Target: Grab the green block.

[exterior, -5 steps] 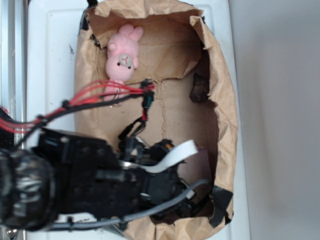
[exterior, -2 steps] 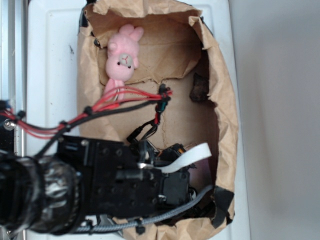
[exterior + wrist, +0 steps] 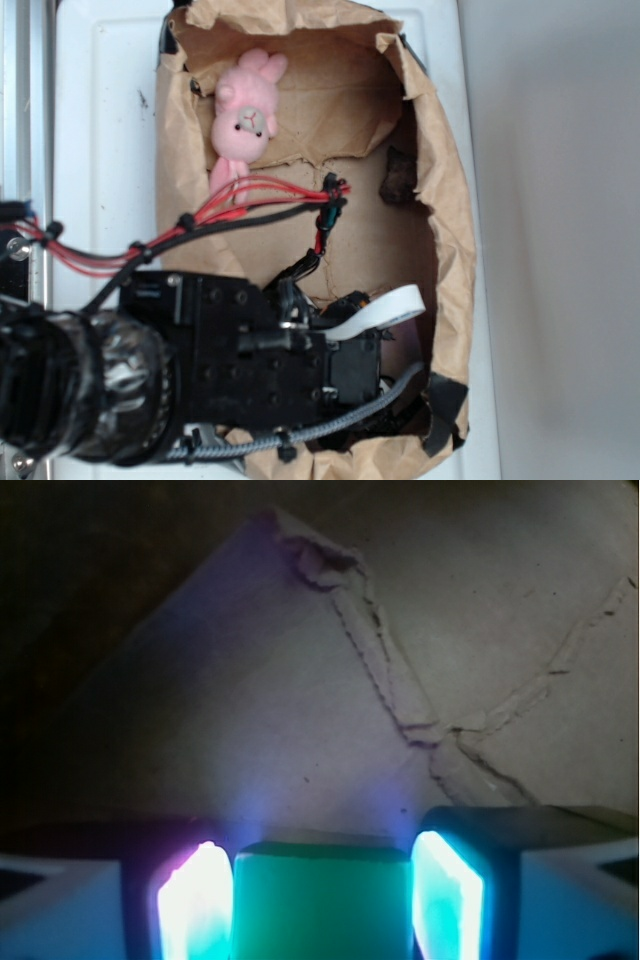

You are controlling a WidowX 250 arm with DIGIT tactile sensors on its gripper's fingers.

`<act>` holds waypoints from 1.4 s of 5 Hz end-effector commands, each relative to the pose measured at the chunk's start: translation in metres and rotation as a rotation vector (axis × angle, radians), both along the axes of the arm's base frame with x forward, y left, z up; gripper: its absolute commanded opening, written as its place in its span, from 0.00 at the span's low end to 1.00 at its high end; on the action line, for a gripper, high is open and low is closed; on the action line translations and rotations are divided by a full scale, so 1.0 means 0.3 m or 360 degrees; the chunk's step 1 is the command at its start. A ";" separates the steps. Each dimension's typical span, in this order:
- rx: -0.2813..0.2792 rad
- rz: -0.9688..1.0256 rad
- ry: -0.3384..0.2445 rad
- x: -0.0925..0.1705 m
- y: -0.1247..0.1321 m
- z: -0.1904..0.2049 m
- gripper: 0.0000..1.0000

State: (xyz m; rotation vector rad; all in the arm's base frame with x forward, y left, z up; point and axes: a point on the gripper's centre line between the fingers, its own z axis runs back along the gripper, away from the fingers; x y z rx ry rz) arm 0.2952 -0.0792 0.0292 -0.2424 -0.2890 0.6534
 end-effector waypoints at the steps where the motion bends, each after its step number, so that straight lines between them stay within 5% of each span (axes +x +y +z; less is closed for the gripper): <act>1: 0.0022 -0.0095 -0.0028 -0.031 0.107 0.110 0.00; 3: -0.0103 -0.0002 -0.0066 -0.087 0.259 0.267 0.00; 6: 0.0369 -0.0091 -0.0032 -0.112 0.298 0.552 0.00; 7: 0.0381 -0.0140 -0.0016 -0.095 0.320 0.596 0.00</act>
